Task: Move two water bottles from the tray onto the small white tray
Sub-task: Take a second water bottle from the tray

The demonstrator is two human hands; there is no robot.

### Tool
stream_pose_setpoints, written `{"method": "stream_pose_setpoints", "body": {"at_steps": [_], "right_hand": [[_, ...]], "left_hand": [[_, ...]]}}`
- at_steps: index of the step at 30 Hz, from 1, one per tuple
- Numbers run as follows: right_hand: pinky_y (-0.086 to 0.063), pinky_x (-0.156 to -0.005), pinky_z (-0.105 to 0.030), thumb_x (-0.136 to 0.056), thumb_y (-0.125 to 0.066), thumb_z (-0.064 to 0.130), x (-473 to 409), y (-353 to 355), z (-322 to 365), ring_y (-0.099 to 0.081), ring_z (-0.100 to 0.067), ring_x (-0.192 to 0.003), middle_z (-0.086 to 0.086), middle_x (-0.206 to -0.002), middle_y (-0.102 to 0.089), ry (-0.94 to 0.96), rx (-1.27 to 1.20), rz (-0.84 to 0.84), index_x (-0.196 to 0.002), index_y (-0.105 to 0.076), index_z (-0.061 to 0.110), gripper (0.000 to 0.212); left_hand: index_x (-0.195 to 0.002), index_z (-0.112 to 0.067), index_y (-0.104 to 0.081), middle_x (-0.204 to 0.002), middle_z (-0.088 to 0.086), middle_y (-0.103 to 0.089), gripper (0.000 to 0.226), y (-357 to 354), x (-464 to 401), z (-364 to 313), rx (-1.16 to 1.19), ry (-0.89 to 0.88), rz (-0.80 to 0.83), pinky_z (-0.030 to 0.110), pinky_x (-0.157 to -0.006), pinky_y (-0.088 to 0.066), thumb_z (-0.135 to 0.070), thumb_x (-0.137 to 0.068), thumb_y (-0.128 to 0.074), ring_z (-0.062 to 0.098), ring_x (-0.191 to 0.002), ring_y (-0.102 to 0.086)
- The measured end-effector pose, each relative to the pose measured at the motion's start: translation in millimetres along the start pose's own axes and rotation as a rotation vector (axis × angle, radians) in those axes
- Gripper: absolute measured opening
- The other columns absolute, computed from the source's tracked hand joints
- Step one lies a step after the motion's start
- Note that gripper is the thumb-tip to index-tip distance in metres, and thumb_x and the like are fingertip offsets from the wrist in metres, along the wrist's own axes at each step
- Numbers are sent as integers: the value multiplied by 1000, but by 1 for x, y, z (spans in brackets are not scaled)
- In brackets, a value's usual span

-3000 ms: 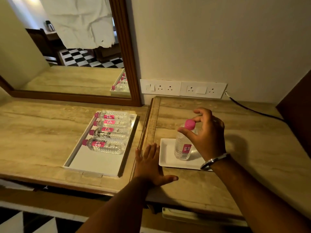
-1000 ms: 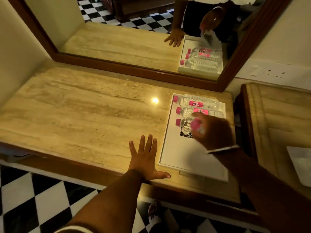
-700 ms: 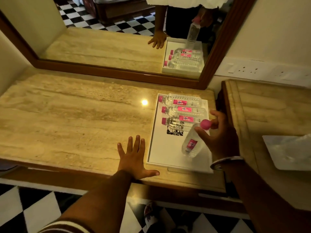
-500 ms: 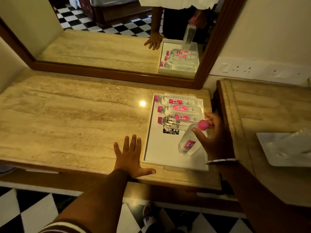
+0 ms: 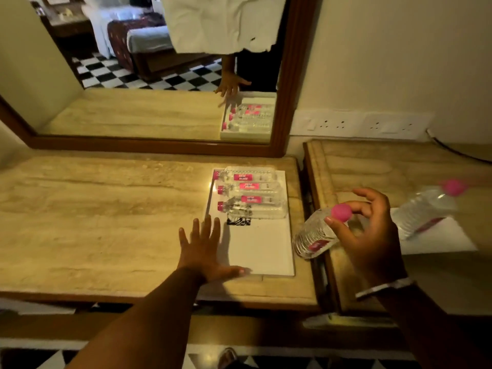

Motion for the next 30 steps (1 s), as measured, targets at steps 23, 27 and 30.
{"method": "stream_pose_setpoints", "body": {"at_steps": [23,27,30], "right_hand": [[-41,-71,-16,-63,-80,39,-85,273,-155,-61,-10,-85,8,-89,-65,192,-19,70,-121,-43,22,71],[-40,-73,-15,-64,-80,38,-98,266,-171,-62,-14,-86,1,-90,-67,172,-10,12,-122,-43,17,72],[-42,-70,-17,-64,-82,36,-100,253,-180,-62,-14,-83,2,-89,-67,154,-3,9,-122,-42,18,73]], "left_hand": [[-159,-26,9,-168,7,7,144,-20,-36,-361,56,16,-157,69,-113,21,-112,-52,-34,28,-149,21],[-156,-30,19,-167,5,13,143,-21,-37,-362,23,18,-140,65,-108,31,-112,-51,-32,27,-148,24],[-156,-31,20,-167,5,14,143,-21,-38,-361,36,9,-151,64,-106,33,-112,-51,-33,27,-149,25]]}}
Point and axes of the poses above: each hand's wrist, its own x-axis away from the middle knuckle, its own y-axis out of the back of the hand, z = x × y, the point moved 5 cm from there along -x, towards the middle knuckle
